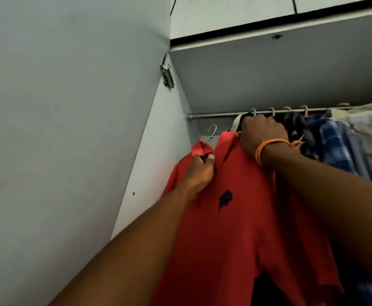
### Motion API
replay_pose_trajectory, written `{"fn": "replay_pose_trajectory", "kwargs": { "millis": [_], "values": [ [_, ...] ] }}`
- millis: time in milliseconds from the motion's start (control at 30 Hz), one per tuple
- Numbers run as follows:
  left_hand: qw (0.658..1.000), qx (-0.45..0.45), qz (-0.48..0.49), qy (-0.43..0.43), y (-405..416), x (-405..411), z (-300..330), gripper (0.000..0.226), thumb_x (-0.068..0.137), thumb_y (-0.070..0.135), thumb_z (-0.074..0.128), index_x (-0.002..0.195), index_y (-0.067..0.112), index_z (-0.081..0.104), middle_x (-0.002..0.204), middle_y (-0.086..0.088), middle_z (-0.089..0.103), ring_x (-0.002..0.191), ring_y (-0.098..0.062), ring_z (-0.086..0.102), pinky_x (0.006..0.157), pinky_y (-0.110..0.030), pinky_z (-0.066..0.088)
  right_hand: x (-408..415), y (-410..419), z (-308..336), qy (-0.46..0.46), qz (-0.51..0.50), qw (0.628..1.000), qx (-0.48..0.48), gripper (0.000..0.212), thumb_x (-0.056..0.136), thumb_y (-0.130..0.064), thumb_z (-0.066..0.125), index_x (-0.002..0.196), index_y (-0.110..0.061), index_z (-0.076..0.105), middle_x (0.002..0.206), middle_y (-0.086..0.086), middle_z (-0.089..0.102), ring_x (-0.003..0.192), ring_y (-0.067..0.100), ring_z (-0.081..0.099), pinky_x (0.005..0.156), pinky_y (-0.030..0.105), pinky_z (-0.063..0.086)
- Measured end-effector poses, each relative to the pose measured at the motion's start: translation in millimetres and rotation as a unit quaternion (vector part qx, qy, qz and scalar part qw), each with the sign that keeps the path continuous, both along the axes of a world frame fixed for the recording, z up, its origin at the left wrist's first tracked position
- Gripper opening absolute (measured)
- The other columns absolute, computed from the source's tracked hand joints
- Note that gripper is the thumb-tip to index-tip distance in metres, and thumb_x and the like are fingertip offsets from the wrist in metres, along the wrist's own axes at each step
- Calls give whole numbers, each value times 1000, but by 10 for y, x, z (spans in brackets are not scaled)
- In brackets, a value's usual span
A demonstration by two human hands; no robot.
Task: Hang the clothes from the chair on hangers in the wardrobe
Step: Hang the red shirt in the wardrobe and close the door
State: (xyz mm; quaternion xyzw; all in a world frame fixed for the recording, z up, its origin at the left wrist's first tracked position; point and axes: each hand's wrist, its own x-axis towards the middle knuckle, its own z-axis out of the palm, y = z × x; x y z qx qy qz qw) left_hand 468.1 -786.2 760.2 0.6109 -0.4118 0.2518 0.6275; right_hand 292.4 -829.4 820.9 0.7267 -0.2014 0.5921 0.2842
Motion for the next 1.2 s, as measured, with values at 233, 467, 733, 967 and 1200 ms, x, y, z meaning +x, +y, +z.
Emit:
{"fn": "replay_pose_trajectory", "kwargs": {
  "millis": [233, 467, 733, 967, 1200],
  "values": [
    [999, 8, -27, -45, -453, 415, 398, 46, 104, 38, 40, 140, 11, 51, 140, -10, 55, 128, -27, 51, 96, -28, 37, 731, -431, 509, -45, -28, 998, -28, 31, 97, -13, 46, 120, -2, 64, 122, 25, 62, 110, 46, 61, 85, 46, 50],
    [992, 41, -21, -119, -771, 714, 756, 46, 104, 37, 42, 144, 16, 48, 142, -11, 55, 129, -29, 51, 107, -33, 39, 1075, -845, 928, -88, -49, 993, -60, 28, 96, -11, 49, 117, -1, 65, 119, 27, 63, 109, 47, 62, 84, 46, 50],
    [993, 21, -34, -110, -838, 855, 1136, 43, 100, 40, 50, 136, 19, 57, 129, -8, 64, 118, -28, 60, 104, -39, 46, 1339, -959, 1305, -111, -64, 991, -40, 30, 97, -6, 46, 119, 0, 64, 122, 26, 62, 111, 46, 61, 87, 48, 49],
    [993, 48, -30, -108, -855, 929, 1080, 49, 92, 47, 56, 129, 14, 59, 121, -9, 67, 109, -29, 63, 100, -42, 50, 1524, -841, 1406, -55, -103, 991, -64, 32, 100, -9, 42, 126, -9, 61, 125, 17, 61, 115, 39, 60, 88, 43, 48],
    [993, 45, -2, -112, -668, 824, 827, 40, 99, 41, 53, 121, 8, 61, 113, -12, 65, 106, -31, 63, 92, -37, 52, 1316, -589, 1247, -98, 12, 995, -33, 29, 94, -9, 55, 121, 1, 63, 123, 25, 61, 112, 45, 60, 89, 48, 49]
  ]
}}
